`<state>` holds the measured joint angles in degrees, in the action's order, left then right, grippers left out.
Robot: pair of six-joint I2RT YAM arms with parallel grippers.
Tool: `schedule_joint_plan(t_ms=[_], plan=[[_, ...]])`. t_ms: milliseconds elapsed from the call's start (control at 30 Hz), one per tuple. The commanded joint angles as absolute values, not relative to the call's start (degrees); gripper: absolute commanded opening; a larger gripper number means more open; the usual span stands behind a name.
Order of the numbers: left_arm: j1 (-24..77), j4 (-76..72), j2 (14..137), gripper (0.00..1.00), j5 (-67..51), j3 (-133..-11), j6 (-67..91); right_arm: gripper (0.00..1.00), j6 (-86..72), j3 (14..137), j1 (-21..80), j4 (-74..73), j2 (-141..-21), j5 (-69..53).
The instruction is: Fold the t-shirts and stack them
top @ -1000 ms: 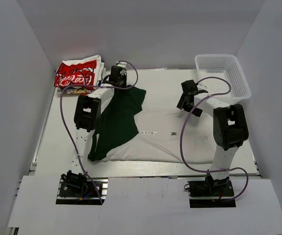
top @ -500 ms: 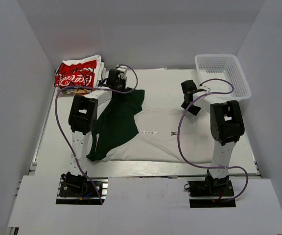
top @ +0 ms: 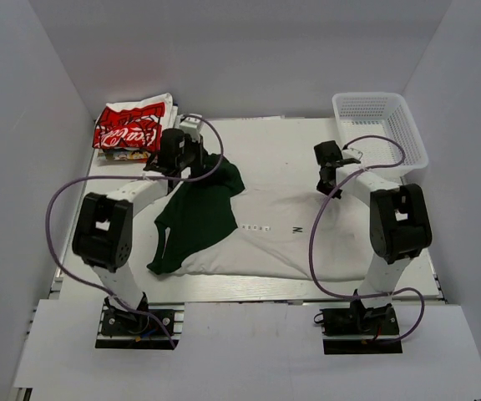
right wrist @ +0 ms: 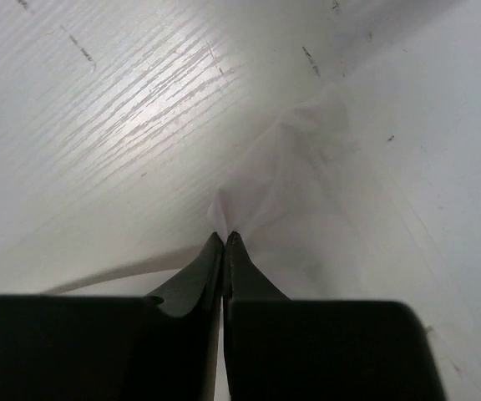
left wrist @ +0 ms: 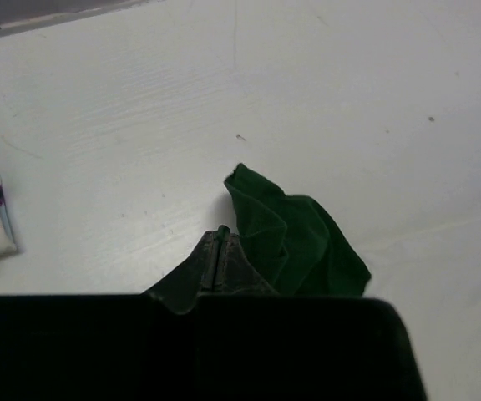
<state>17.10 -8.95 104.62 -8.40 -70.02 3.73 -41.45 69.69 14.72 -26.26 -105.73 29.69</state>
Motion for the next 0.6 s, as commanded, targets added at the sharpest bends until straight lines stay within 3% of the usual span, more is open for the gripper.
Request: schedule_joint_plan(t_ms=[0,233,567], plan=[[17.4,-15.63,92.68,0.0,-11.07,-61.11,7.02,0.0,-38.33,66.9,15.55,-25.23,-99.42,30.41],[17.92,-17.05,73.68,0.0,-10.65,-40.45,13.87,0.0,-36.22,59.42,17.75,-22.15,-89.05,29.36],[17.93,-2.58,39.31,0.0,-10.02,-21.54,27.49,0.0,-35.51,48.35,19.51,-23.38,-74.91,28.21]])
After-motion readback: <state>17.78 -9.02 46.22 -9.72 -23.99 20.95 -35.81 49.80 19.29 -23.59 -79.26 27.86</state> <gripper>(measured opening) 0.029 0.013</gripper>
